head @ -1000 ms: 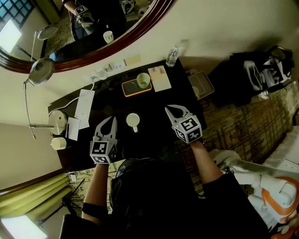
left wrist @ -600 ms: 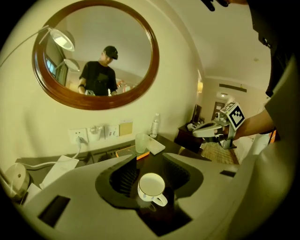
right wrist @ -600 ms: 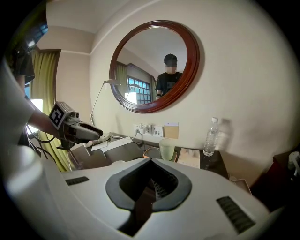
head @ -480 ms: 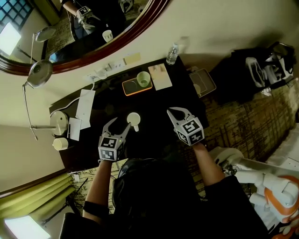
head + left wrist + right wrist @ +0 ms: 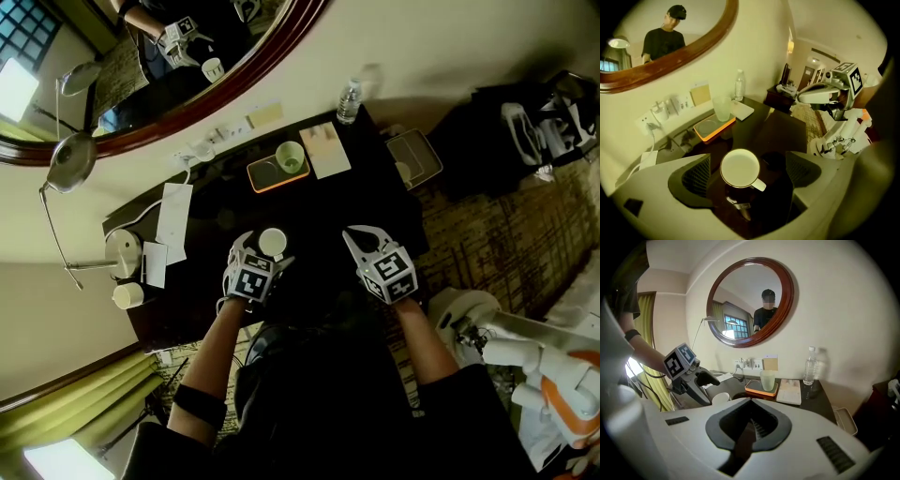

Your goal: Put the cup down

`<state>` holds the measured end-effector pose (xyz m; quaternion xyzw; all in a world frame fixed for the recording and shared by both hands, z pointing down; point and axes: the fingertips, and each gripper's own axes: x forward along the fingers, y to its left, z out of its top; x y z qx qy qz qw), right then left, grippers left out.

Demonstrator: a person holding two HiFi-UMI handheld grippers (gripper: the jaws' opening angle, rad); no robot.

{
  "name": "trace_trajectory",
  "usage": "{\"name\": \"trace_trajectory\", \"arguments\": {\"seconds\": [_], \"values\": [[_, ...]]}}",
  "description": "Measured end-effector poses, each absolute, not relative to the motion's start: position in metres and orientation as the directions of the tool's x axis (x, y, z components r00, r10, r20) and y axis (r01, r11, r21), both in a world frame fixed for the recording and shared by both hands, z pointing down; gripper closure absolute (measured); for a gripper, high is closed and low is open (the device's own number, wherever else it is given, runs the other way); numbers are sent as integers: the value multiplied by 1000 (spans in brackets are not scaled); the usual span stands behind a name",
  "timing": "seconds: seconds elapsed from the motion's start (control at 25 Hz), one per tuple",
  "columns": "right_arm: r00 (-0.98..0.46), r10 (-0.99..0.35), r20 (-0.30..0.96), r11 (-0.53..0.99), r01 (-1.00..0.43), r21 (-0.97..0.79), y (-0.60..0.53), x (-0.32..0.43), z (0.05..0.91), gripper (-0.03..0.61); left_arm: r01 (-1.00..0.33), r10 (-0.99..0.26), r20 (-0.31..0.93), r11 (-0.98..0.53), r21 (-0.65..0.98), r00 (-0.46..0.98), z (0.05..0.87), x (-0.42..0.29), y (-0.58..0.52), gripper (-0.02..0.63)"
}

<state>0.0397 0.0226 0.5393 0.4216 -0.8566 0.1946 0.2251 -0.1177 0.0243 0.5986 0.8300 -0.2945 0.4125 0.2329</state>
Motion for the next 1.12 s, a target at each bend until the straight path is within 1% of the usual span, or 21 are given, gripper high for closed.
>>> {"name": "trace_trajectory", "arguments": {"seconds": [0.16, 0.28, 0.48, 0.68, 0.72, 0.76, 0.8, 1.12], "values": [[-535, -636, 556, 555, -818, -151, 27, 46, 548, 577, -658, -237, 867, -741, 131, 439, 623, -110, 22, 117], [-530, -631, 567, 543, -823, -166, 29, 50, 557, 577, -665, -208, 893, -737, 125, 399, 645, -113, 20, 117], [-539, -608, 583, 544, -818, -188, 35, 50, 576, 577, -695, -196, 916, -710, 113, 349, 669, -119, 17, 117], [-558, -578, 595, 555, -804, -214, 38, 45, 595, 577, -694, -205, 915, -713, 103, 347, 677, -116, 11, 118], [-563, -575, 594, 559, -800, -217, 38, 44, 597, 577, -692, -210, 914, -716, 97, 346, 677, -116, 10, 132], [-567, -574, 592, 563, -797, -218, 37, 42, 598, 578, -692, -217, 913, -716, 92, 346, 677, -115, 9, 177], [-569, -573, 590, 565, -795, -218, 37, 42, 599, 577, -693, -224, 910, -716, 88, 348, 677, -115, 9, 204], [-584, -549, 598, 557, -789, -260, 40, 38, 606, 577, -680, -251, 895, -729, 75, 368, 675, -115, 9, 213]]}}
